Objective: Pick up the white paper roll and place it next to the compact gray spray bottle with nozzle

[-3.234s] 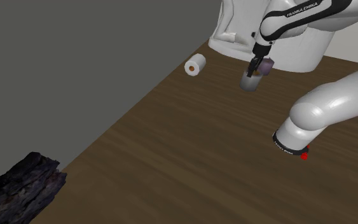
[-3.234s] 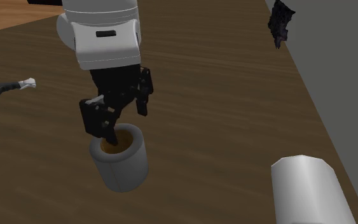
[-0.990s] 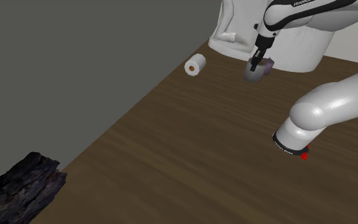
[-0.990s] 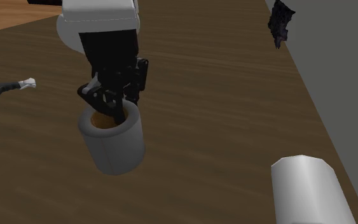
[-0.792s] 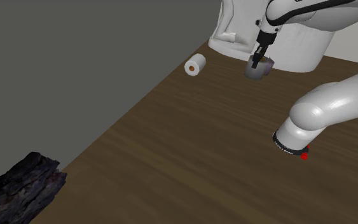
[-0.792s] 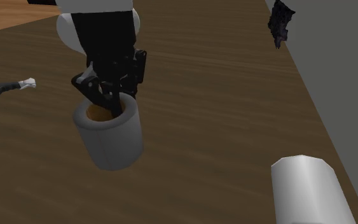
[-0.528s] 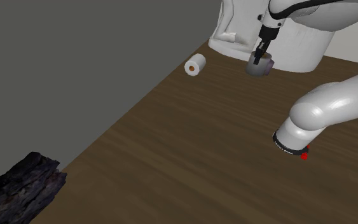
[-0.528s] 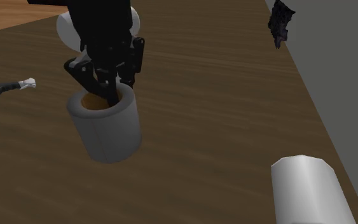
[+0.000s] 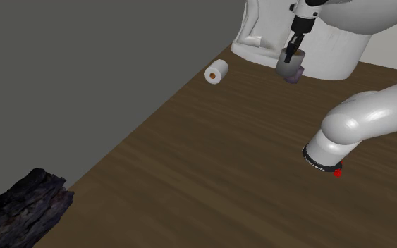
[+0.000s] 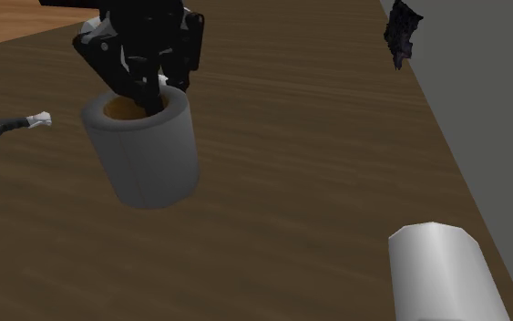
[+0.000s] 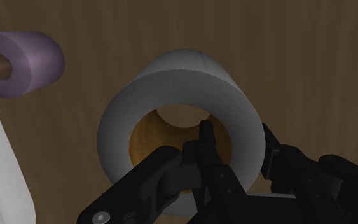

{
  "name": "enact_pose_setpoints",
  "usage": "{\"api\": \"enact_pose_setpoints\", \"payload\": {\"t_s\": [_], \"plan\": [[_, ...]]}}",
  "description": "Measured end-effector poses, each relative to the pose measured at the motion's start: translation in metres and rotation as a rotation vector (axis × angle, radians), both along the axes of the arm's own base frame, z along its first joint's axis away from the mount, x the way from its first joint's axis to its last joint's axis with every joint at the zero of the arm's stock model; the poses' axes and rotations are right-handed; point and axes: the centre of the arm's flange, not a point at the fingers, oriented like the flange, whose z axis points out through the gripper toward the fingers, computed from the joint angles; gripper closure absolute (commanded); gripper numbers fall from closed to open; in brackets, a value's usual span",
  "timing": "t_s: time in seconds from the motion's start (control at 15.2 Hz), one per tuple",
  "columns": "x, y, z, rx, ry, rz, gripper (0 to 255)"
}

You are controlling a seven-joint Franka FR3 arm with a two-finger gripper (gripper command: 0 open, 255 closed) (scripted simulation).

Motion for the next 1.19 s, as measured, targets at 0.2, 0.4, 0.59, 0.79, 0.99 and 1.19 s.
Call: {"api": "enact_pose_setpoints", "payload": {"t_s": [0.2, 0.4, 0.59, 0.79, 0.99, 1.19], "plan": [[0.0, 0.0, 0.015, 0.0, 0.0, 0.0, 255], [-0.007, 0.001, 0.025, 0.0, 0.0, 0.0, 255], [-0.039, 0.009, 0.028, 0.0, 0.0, 0.0, 255], [-0.077, 0.017, 0.028, 0.001, 0.0, 0.0, 255], [-0.115, 0.022, 0.027, 0.001, -0.001, 0.0, 255], [-0.154, 0.03, 0.029, 0.0, -0.001, 0.0, 255]]}}
